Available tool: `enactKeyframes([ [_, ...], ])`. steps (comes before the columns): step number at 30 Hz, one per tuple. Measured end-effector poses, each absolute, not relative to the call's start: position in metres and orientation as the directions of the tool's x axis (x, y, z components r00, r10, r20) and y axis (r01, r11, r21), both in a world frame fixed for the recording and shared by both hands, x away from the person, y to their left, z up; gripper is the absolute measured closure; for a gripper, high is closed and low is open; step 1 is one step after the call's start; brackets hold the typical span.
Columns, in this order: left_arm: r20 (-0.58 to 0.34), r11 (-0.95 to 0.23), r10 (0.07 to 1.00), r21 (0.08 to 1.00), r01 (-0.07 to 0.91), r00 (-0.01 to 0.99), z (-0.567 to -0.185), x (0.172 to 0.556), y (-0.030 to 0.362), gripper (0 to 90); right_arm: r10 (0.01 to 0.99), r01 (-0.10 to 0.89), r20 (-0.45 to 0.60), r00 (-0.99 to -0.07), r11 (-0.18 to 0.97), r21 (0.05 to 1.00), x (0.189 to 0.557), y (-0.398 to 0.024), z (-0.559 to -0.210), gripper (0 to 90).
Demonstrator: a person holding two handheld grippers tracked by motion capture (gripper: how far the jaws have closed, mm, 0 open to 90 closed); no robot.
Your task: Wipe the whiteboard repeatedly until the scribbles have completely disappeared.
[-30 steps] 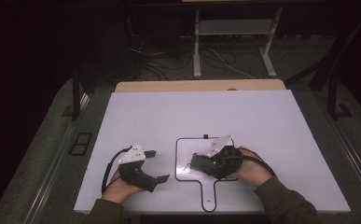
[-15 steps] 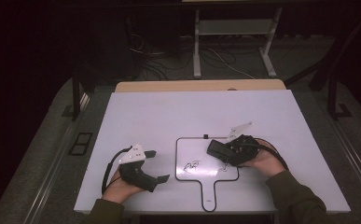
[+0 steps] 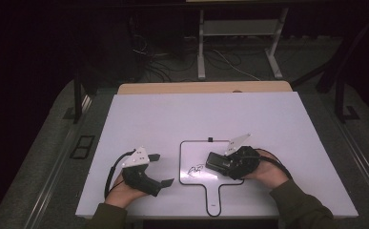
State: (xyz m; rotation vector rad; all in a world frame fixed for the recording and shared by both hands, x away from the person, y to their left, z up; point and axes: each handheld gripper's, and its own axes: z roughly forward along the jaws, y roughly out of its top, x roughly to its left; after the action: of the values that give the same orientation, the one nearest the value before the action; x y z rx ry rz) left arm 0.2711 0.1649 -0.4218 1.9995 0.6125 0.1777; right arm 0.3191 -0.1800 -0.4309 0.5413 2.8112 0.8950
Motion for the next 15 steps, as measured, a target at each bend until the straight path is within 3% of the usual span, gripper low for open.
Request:
enactKeyframes([
  [10,-0.131,-0.377,0.487,0.861,0.342,0.864,-0.422,0.272,0.164,0.0,0.300,0.233,-0.022,-0.954,0.781,0.579,0.296,-0.164,-0.430,38.8],
  [15,-0.130,-0.378,0.486,0.860,0.342,0.864,-0.422,0.272,0.164,0.0,0.312,0.249,-0.007,-0.950,0.772,0.585,0.301,-0.168,-0.431,38.8],
])
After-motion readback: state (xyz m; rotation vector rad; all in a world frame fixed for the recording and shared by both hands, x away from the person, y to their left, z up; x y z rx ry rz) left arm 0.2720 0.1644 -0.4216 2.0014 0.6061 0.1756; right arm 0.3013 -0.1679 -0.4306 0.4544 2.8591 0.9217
